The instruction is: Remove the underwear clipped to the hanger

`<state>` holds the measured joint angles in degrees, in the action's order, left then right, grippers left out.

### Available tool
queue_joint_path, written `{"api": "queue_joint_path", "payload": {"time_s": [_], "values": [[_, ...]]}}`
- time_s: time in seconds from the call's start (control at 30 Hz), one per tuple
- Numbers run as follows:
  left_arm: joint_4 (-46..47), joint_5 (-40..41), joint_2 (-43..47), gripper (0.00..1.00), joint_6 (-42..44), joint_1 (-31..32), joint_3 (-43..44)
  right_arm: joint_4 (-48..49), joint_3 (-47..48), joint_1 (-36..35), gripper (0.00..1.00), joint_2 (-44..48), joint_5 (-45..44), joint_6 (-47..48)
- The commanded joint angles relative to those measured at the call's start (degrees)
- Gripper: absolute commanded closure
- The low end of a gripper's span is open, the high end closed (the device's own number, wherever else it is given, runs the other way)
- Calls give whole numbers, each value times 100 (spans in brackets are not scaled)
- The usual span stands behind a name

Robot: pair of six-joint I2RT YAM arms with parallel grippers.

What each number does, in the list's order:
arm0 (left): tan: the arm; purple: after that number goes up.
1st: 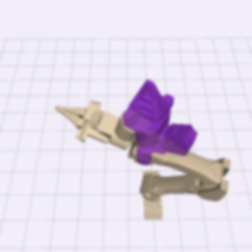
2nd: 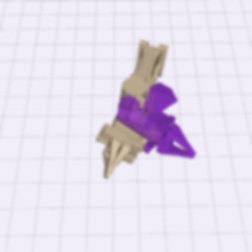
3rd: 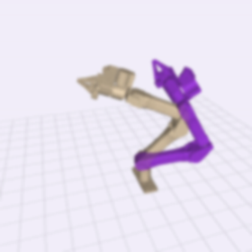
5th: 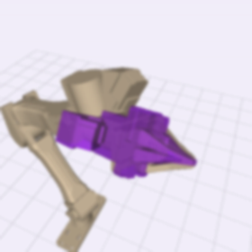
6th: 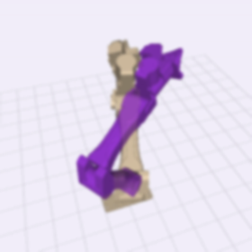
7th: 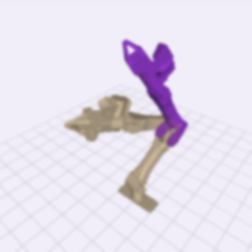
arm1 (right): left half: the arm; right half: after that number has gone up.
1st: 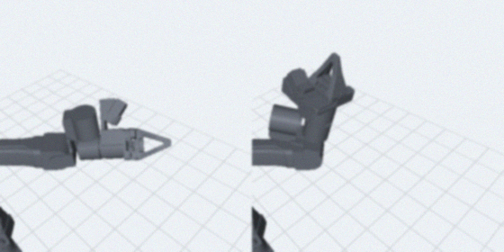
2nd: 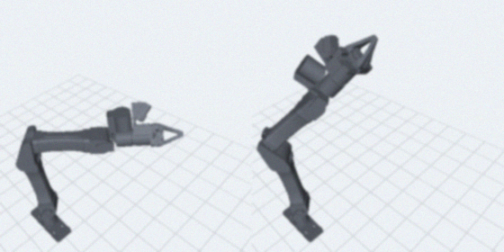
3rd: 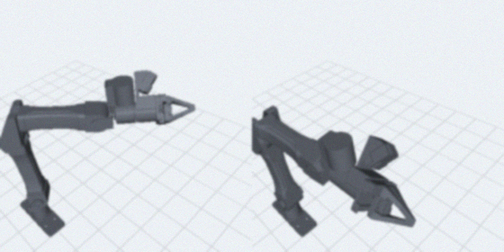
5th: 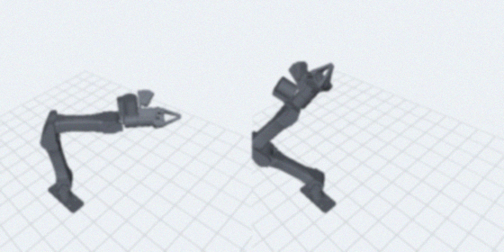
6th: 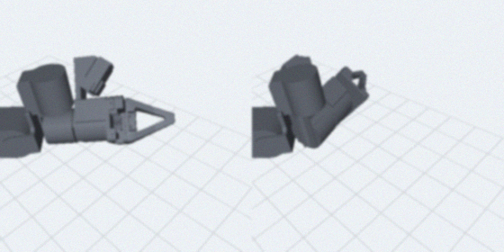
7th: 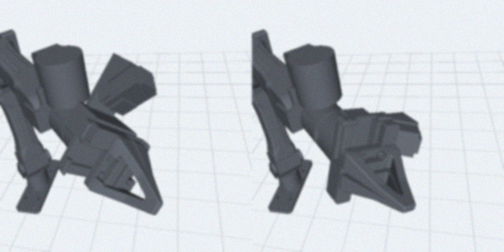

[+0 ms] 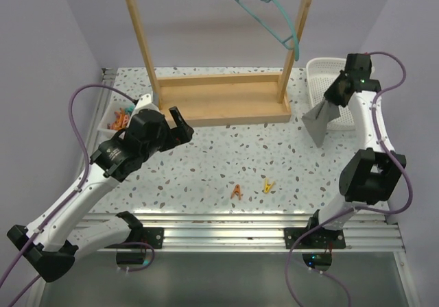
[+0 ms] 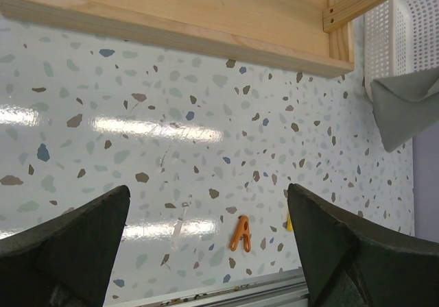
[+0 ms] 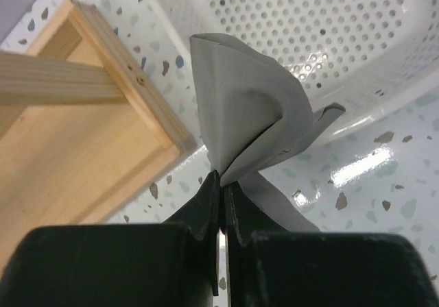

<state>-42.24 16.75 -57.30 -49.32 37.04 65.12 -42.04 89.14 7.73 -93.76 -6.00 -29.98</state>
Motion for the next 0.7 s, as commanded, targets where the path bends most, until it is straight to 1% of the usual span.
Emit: {"api": "queue_joint_path", "payload": {"time_s": [0.0, 0.07, 0.1, 0.17, 0.2, 0.3, 0.33, 0.37, 0.43, 0.47, 0.5, 0.53, 0.6, 0.67], "values": [[-100, 91, 43, 0, 177, 5, 282, 30, 1293, 307, 100, -527, 231, -52], [-118, 109, 52, 0, 186, 5, 290, 3, 1858, 378, 100, -836, 213, -52], [-118, 109, 52, 0, 195, 5, 290, -6, 2427, 396, 100, -1142, 205, -26], [-127, 135, 34, 0, 203, 5, 299, -76, 3018, 405, 100, -1521, 143, 27], [-127, 135, 8, 0, 204, 5, 308, -215, 3613, 405, 100, -1941, 117, 53], [-109, 118, -88, 0, 212, 5, 352, -479, 4390, 405, 100, -2488, -181, 106], [-83, 109, -106, 0, 221, 5, 361, -472, 4418, 405, 100, -2664, -304, 115], [-74, 74, -150, 0, 230, 5, 378, -402, 4366, 414, 96, -2718, -445, 115], [-48, 56, -194, 0, 247, -3, 396, -86, 4147, 423, 82, -2823, -516, 132], [-48, 47, -229, 0, 256, -3, 413, -41, 4120, 431, 66, -2893, -403, 98], [-48, 47, -247, 0, 256, -3, 431, -50, 4137, 484, 44, -2955, -298, 45], [-56, 39, -273, 0, 265, 5, 448, -41, 4129, 502, 41, -3025, -157, -8], [-56, 39, -317, 0, 265, 5, 510, 64, 4076, 528, 30, -3017, 10, -26], [-48, 39, -326, 0, 265, -3, 536, 134, 4085, 528, 28, -2921, 46, 9]]}}
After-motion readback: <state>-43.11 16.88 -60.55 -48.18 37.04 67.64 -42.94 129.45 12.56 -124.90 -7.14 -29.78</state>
